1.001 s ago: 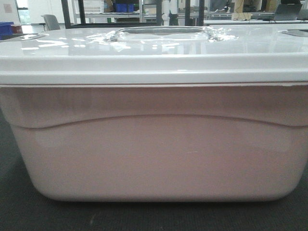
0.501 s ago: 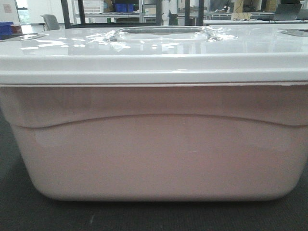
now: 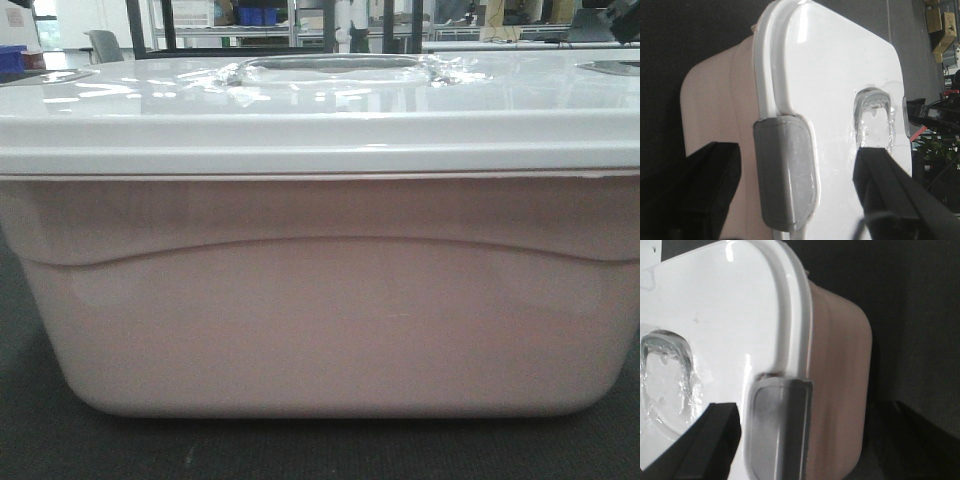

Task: Grab white bin and place on right shelf
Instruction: 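Close both grippers on the grey end handles of the bin, then lift the bin off the table with both grippers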

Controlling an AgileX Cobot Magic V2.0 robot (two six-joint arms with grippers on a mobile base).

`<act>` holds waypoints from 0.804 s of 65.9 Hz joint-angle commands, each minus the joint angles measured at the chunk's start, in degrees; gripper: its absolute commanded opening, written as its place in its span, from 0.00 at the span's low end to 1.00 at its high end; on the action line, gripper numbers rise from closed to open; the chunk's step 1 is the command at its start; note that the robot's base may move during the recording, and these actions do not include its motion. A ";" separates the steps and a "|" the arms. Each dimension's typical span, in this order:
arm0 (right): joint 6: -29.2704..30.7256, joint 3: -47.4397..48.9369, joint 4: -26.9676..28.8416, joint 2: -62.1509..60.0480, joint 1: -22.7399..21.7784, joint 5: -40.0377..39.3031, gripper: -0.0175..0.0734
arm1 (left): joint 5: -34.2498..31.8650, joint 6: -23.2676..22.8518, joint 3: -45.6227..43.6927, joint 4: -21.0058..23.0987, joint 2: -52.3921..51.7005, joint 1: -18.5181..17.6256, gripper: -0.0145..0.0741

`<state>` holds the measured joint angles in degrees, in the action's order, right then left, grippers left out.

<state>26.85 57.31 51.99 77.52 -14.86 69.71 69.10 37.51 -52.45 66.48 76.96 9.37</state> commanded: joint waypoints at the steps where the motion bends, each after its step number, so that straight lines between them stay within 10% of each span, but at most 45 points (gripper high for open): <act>1: 0.90 0.11 4.95 -2.64 0.23 6.79 0.87 | 3.94 0.56 -1.25 4.76 -1.33 -0.11 0.59; 53: 2.36 -0.57 10.29 -2.67 6.63 6.67 0.87 | 1.22 0.34 -1.25 1.31 3.12 -7.07 0.59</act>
<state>28.22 55.28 56.80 76.58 -8.58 68.85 68.66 37.61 -52.45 63.73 80.51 2.73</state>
